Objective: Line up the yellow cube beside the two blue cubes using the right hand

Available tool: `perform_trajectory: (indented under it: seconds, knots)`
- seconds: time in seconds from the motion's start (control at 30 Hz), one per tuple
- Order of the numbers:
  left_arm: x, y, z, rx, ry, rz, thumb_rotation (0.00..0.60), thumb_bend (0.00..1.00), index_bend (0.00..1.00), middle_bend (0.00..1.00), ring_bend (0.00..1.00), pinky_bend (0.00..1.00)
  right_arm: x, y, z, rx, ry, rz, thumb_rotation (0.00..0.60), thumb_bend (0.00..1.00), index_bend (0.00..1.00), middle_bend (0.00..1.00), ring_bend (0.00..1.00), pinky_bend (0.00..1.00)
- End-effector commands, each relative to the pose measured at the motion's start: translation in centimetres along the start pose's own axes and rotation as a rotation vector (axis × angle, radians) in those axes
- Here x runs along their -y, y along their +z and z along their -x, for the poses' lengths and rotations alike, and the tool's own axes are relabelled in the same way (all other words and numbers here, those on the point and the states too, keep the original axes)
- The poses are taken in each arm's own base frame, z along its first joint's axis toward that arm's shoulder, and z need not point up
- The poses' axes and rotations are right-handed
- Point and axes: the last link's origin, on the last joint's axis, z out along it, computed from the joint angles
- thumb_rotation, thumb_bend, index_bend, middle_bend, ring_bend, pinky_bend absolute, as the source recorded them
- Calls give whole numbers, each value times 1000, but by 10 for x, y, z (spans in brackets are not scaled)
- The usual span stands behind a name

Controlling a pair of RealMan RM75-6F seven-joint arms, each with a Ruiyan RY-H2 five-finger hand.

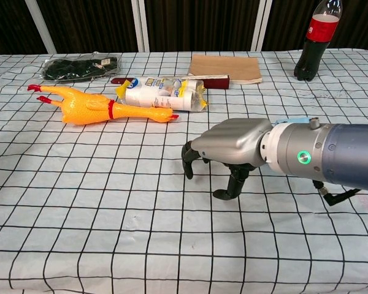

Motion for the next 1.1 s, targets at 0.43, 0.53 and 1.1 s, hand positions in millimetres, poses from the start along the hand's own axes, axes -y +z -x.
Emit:
perform_trajectory:
  seconds: [0.43,0.53,1.1]
  knots:
    - [0,0,0,-1,0,-1,600,43,206,94,0,0,-7,6,4,33,85,12,600,349,282,90,250,226]
    - [0,0,0,0,1,-1,600,43,206,94,0,0,-8,7,4,29,87,14,600,348,281,90,250,225]
    - [0,0,0,0,0,0,600,43,206,93,0,0,-20,10,5,30,96,56,600,348,278,88,249,225]
